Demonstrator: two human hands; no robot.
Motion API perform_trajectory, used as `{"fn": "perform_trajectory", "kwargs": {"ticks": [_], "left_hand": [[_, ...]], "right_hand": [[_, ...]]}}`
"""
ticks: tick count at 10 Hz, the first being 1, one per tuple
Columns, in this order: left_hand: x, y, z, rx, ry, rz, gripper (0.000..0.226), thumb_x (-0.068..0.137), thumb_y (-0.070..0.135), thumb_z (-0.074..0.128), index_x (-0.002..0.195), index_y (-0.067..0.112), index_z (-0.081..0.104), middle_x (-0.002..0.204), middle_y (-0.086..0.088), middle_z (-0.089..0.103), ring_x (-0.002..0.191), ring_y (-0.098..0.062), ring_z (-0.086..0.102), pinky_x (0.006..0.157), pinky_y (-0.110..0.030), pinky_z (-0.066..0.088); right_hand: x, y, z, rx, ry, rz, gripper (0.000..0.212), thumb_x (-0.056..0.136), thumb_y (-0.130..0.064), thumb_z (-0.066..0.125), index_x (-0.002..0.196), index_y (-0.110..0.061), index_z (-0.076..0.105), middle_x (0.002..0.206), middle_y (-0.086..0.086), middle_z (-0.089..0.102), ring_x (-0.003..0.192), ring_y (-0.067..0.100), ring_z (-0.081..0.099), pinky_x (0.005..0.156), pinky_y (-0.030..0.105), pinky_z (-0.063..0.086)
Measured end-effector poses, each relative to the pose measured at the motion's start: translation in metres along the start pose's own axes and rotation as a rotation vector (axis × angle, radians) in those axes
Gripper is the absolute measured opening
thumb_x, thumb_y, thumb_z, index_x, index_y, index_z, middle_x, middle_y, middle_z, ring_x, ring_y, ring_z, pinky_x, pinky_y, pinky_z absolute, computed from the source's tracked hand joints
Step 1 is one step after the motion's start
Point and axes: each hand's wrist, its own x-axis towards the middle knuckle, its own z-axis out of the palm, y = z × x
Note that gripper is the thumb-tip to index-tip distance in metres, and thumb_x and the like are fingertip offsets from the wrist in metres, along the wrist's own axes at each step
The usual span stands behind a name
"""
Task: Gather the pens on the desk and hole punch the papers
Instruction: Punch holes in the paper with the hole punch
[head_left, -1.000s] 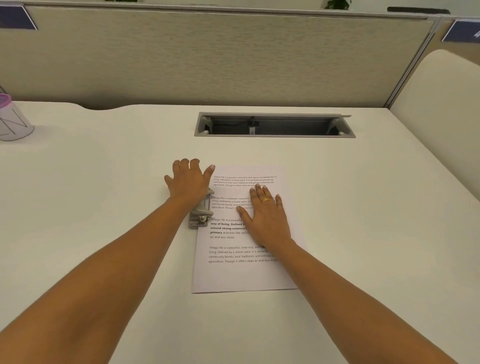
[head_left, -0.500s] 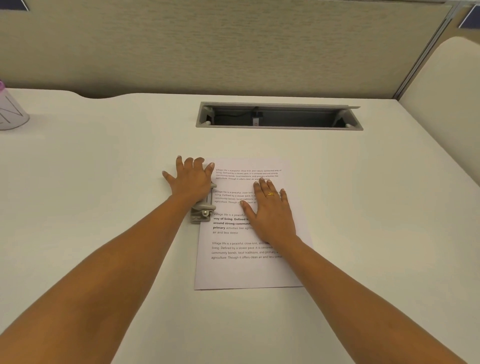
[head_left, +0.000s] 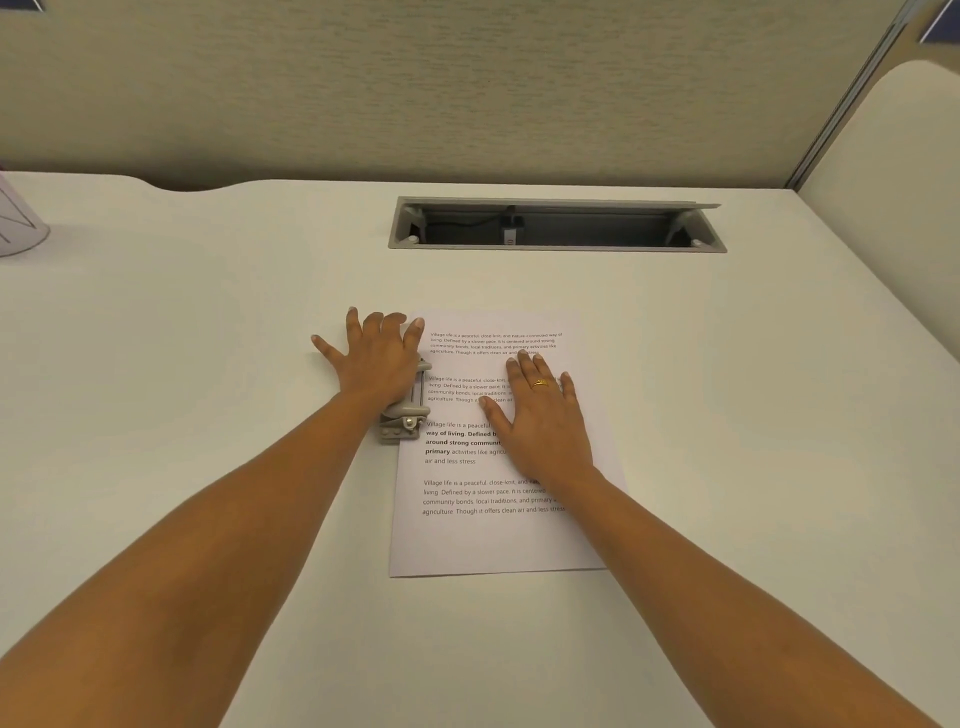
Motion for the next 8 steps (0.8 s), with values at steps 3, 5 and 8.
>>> {"fn": "perform_trajectory", "kwargs": {"ticks": [3, 5, 8], "left_hand": [[0.0008, -0.0001, -0.0002, -0.062, -0.003, -0.001, 0.047, 0.098, 0.044, 0.019, 0.135, 0.024, 0.04, 0.15, -0.001, 0.03, 0.146, -0.022, -0.002, 0.109, -0.065, -0.007], [0.0014, -0.0006, 0.0001, -0.093, -0.004, 0.013, 0.047, 0.099, 0.041, 0.017, 0.136, 0.023, 0.04, 0.151, -0.002, 0.029, 0.146, -0.023, -0.004, 0.109, -0.064, -0.007], [0.001, -0.0077, 0.0078, -0.087, 0.022, 0.041, 0.044, 0.099, 0.037, 0.017, 0.136, 0.025, 0.036, 0.153, -0.002, 0.022, 0.145, -0.024, -0.009, 0.107, -0.066, -0.008]], "right_hand": [[-0.0001, -0.0011, -0.0008, -0.003, -0.005, 0.006, 0.067, 0.095, -0.054, 0.025, 0.147, -0.013, 0.022, 0.158, 0.004, 0.017, 0.146, 0.016, 0.01, 0.118, 0.039, 0.002], [-0.0007, -0.0013, -0.0023, -0.004, -0.005, 0.009, 0.066, 0.095, -0.053, 0.025, 0.147, -0.013, 0.021, 0.158, 0.004, 0.017, 0.146, 0.016, 0.01, 0.118, 0.039, 0.002], [-0.0014, -0.0016, -0.002, -0.013, -0.015, 0.009, 0.067, 0.095, -0.053, 0.025, 0.147, -0.013, 0.02, 0.158, 0.004, 0.016, 0.146, 0.016, 0.009, 0.118, 0.039, 0.002]]}}
